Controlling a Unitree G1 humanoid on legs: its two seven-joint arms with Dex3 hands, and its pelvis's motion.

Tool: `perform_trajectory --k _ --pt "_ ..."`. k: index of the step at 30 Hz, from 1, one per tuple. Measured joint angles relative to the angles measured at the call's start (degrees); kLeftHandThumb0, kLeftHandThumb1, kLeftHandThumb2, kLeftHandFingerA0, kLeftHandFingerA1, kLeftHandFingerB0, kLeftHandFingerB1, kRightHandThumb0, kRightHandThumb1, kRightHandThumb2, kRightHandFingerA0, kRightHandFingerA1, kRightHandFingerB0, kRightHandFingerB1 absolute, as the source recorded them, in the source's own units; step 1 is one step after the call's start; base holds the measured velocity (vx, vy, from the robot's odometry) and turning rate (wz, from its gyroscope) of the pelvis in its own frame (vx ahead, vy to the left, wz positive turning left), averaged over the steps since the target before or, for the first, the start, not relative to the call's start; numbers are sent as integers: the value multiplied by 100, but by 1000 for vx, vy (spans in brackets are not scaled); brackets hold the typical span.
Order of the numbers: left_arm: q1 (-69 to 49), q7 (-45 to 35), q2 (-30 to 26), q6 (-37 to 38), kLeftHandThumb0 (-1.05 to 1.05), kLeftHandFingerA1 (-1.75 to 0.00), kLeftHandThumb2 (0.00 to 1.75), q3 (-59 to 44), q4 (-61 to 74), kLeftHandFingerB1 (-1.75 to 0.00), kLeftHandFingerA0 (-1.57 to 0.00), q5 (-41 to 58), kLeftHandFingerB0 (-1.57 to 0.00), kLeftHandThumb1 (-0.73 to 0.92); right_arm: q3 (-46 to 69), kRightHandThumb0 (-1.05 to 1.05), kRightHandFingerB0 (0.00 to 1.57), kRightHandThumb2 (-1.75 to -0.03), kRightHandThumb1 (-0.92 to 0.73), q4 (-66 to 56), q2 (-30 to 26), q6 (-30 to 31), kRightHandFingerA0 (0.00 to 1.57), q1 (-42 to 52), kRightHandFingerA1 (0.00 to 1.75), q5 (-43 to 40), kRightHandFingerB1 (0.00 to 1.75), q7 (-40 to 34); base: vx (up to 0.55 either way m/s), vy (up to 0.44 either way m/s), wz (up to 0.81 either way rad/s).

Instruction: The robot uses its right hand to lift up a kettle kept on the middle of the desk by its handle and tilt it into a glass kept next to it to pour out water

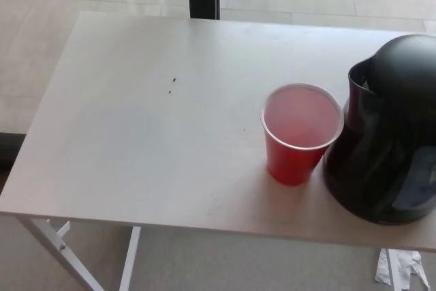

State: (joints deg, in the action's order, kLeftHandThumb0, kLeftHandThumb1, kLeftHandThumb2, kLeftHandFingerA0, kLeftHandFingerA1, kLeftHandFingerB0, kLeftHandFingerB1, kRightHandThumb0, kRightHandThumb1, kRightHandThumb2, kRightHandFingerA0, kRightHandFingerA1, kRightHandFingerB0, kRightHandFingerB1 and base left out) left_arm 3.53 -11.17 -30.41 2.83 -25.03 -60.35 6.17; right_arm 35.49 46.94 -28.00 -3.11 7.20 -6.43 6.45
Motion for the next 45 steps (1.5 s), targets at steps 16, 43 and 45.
perform_trajectory --k 16,43,45 --pt "84 -482 -137 207 -105 -62 118 -524 -373 -116 -49 392 -25 40 1279 -100 4 -95 -57 -817 -672 391 31 -1326 72 -1136 52 317 0 0 0" --pt "33 -662 -295 301 -105 -62 117 -452 -377 -115 -49 436 -24 39 -1907 -70 0 -81 -41 -4285 -1201 1721 1 -1603 25 -917 10 1531 0 0 0" --pt "30 -673 -304 302 -105 -62 117 -447 -378 -114 -51 443 -26 38 -1970 -68 0 -81 -40 -4094 -1227 1717 1 -1646 26 -836 12 1548 0 0 0"
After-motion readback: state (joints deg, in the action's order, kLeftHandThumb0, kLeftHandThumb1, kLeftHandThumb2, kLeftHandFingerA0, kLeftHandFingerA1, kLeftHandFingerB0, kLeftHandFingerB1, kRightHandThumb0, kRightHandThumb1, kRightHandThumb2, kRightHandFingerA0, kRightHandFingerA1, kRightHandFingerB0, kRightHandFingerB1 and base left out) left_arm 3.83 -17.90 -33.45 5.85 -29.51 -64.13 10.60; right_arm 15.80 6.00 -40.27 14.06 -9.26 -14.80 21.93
